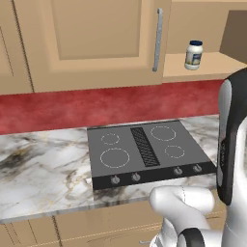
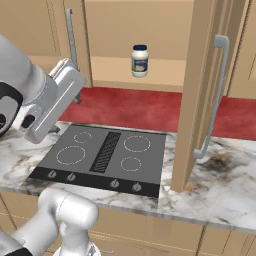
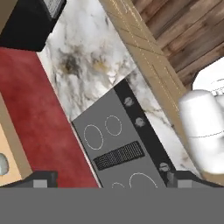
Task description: Move the ketchup and mayonnaise from the cabinet to the dining counter.
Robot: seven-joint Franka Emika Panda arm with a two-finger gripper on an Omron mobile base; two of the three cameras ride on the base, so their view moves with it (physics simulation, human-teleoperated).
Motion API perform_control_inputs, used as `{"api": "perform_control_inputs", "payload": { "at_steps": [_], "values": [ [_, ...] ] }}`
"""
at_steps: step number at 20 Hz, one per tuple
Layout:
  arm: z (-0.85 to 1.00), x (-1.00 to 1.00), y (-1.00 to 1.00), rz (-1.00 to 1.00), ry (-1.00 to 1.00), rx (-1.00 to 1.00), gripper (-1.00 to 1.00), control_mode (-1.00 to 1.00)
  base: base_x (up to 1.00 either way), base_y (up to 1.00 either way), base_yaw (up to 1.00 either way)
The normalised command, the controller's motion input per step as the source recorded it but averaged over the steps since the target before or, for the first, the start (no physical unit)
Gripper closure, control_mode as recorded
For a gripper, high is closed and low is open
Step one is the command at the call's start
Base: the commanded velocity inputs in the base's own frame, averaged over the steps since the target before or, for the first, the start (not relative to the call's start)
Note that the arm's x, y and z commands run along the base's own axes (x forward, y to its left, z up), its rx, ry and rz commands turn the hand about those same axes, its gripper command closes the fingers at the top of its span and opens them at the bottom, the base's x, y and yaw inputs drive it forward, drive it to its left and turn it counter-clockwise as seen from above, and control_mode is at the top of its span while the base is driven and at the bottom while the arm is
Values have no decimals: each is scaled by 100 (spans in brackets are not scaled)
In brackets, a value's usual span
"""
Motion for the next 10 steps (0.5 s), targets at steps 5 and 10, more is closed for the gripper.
{"api": "perform_control_inputs", "payload": {
  "at_steps": [5,10],
  "values": [
    [17,0,52,52,12,-12,-100,-100,0,0,0],
    [8,0,40,48,-5,-29,-100,-100,0,0,0]
  ]
}}
